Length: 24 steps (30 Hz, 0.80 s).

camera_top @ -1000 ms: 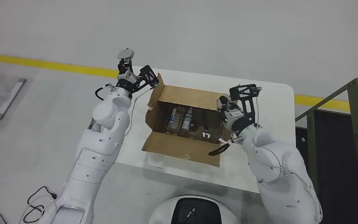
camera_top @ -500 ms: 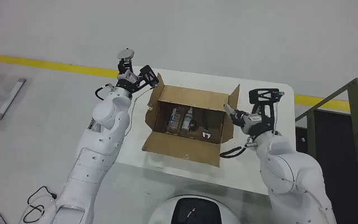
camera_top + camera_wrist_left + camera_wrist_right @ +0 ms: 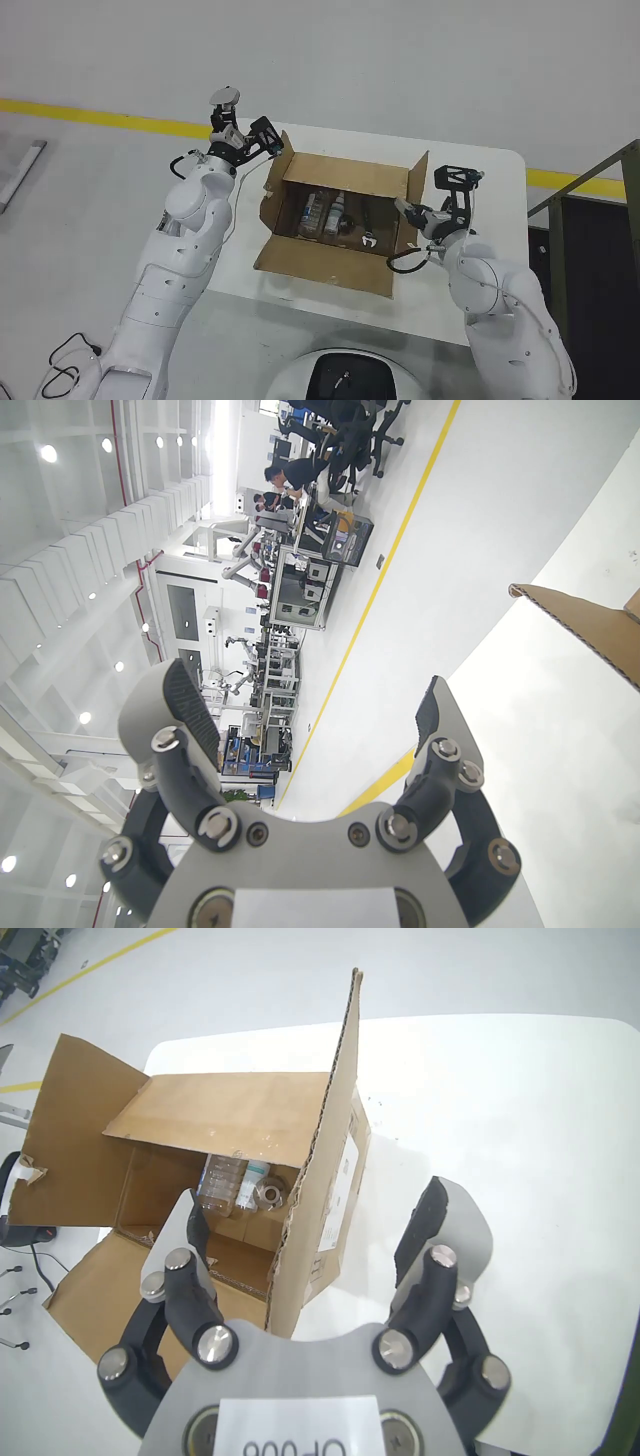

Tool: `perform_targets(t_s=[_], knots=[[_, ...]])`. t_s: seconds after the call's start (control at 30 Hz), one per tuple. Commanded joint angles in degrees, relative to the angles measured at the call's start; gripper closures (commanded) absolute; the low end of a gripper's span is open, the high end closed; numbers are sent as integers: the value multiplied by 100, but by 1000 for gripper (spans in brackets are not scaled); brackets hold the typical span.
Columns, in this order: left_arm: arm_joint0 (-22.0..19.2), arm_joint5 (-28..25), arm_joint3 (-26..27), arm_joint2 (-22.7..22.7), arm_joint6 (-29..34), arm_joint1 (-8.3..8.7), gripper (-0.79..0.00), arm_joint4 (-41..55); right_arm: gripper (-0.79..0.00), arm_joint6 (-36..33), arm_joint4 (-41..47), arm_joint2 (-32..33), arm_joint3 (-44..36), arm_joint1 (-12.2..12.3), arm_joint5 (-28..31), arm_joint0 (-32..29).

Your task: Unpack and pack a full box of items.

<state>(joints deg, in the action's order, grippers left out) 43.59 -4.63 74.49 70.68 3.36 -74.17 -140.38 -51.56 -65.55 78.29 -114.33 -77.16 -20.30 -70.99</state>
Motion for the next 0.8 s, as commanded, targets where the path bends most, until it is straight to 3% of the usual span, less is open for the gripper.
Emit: perform_targets(t_s=[0.0, 0.03, 0.47, 0.77], knots=[[0, 0, 0, 0, 0, 0, -785, 0, -99, 29, 58, 5, 67, -5, -34, 21], [0, 0, 0, 0, 0, 0, -785, 0, 0, 34, 70, 4, 84, -7, -43, 25], [0, 0, 0, 0, 0, 0, -785, 0, 0, 7, 90, 140, -25, 8, -92, -58], [0, 0, 0, 0, 0, 0, -785, 0, 0, -138, 21, 520, -529, 54, -94, -266]])
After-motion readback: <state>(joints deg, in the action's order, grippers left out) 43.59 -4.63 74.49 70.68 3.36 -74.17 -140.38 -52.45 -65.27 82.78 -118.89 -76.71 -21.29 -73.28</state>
